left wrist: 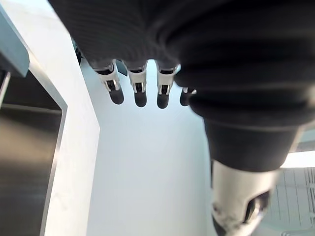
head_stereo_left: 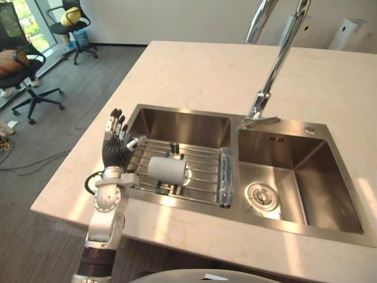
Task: Walk over to the sink, pick up the cup, carry it to the dishwasher, place the cup inside the dishwasher, then close the dishwasher door
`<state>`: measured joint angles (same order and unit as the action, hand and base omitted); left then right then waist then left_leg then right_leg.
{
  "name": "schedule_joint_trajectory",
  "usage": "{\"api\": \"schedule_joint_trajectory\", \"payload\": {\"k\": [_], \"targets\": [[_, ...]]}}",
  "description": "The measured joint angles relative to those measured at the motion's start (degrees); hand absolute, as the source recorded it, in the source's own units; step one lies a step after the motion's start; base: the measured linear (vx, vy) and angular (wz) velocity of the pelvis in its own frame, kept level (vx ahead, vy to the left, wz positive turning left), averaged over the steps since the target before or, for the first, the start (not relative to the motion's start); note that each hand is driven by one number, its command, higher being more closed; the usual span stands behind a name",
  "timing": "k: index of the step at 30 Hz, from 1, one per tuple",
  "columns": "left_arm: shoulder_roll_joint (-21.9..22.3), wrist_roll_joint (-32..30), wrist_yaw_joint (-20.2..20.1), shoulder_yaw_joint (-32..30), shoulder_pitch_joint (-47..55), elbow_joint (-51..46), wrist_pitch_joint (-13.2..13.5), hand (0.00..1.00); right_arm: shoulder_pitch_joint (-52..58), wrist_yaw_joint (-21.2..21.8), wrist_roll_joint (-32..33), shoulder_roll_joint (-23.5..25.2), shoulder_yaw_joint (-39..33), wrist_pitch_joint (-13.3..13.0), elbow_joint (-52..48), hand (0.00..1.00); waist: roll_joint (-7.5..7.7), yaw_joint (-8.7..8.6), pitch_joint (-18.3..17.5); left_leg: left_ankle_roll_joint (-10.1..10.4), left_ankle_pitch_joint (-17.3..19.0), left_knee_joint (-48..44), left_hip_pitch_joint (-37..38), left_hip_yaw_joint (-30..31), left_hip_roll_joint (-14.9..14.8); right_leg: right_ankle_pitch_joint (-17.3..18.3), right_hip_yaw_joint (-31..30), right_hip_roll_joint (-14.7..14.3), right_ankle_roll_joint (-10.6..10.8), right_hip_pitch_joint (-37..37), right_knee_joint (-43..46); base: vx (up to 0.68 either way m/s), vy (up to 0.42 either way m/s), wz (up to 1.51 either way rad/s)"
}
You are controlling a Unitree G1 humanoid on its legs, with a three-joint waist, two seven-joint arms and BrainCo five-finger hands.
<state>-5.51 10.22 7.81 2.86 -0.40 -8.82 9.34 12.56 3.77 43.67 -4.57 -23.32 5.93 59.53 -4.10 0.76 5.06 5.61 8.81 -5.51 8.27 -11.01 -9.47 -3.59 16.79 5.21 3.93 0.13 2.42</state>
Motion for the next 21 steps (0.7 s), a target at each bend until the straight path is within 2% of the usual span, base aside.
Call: {"api": "schedule_joint_trajectory", "payload": {"k": [1,2,3,5,6,9,12,16,21], "targets": [[0.00,-1.36,-0.48,0.21,0.49,0.11,0.21,0.00,-0.14,0.00,0.06,-0.02,0.02,0.01,-0.05,0.00,0.42,0.01,-0.23,0.00,0.00,0.35,0.01,0.01,-0.08,-0.56,0.00,-0.34,0.02,0.34,-1.23,0.06,-0.045,-0.07],[-0.13,-4.62,-0.94,0.77,1.10,0.54,1.26,0.00,-0.67,0.01,0.53,0.01,0.05,0.09,-0.07,0.00,0.04,0.06,-1.03,0.01,0.00,0.92,-0.05,0.02,-0.03,-1.82,0.02,-0.71,0.08,1.22,-3.77,0.05,-0.006,0.01],[-0.23,-7.19,-0.95,1.03,1.36,0.58,1.88,0.00,-1.04,0.01,0.72,0.02,0.11,0.19,-0.07,0.00,0.27,0.07,-0.90,0.01,0.00,0.98,-0.09,0.04,0.13,-2.50,0.01,-0.83,0.10,1.81,-5.06,0.04,0.005,0.02],[-1.51,-18.39,-0.31,2.41,2.35,0.63,4.87,0.00,-1.90,-0.03,0.86,-0.22,0.62,0.44,-0.16,0.00,0.89,0.55,-0.91,0.30,-0.07,2.02,-0.16,-0.01,0.83,-3.85,-0.14,-0.84,0.40,2.08,-7.22,0.01,0.018,0.00],[-2.15,-21.07,-0.14,2.54,2.45,0.67,5.45,0.00,-1.89,-0.04,0.86,-0.21,0.73,0.45,-0.17,0.00,1.05,0.58,-0.93,0.30,-0.07,2.11,-0.13,0.01,0.95,-3.87,-0.13,-0.71,0.44,2.10,-7.30,-0.01,0.047,0.00],[-7.40,-28.54,0.62,3.56,2.47,0.68,7.80,0.00,-1.73,-0.10,0.96,-0.46,2.69,0.46,-0.17,0.00,1.59,0.55,-1.30,0.25,-0.04,2.62,0.39,-0.10,1.42,-3.93,-0.13,-0.36,0.54,2.19,-7.58,0.00,0.033,-0.03],[-12.45,-33.85,0.47,6.63,2.46,0.70,9.44,0.00,-1.74,-0.10,0.98,-0.56,3.15,0.40,-0.15,0.00,1.45,-0.08,-1.22,0.10,0.04,2.62,0.71,-0.07,1.85,-4.07,-0.09,0.08,0.78,2.07,-7.60,0.01,0.009,-0.01],[-15.58,-38.46,-0.54,9.46,2.43,1.60,9.49,0.00,-1.68,-0.08,0.97,-0.84,4.73,0.03,-0.08,0.00,0.91,-1.13,-1.17,0.00,0.10,2.63,0.69,-0.07,2.22,-4.17,-0.09,0.42,0.97,1.99,-7.61,0.00,0.000,0.00],[-18.42,-39.77,-1.32,12.24,2.11,3.79,8.64,0.00,-1.37,0.14,1.00,-0.92,4.98,-0.78,0.00,0.00,0.58,-1.97,-1.09,-0.01,0.11,2.62,0.52,-0.09,2.23,-4.20,-0.17,0.42,1.01,1.69,-7.61,0.00,0.000,0.00]]}}
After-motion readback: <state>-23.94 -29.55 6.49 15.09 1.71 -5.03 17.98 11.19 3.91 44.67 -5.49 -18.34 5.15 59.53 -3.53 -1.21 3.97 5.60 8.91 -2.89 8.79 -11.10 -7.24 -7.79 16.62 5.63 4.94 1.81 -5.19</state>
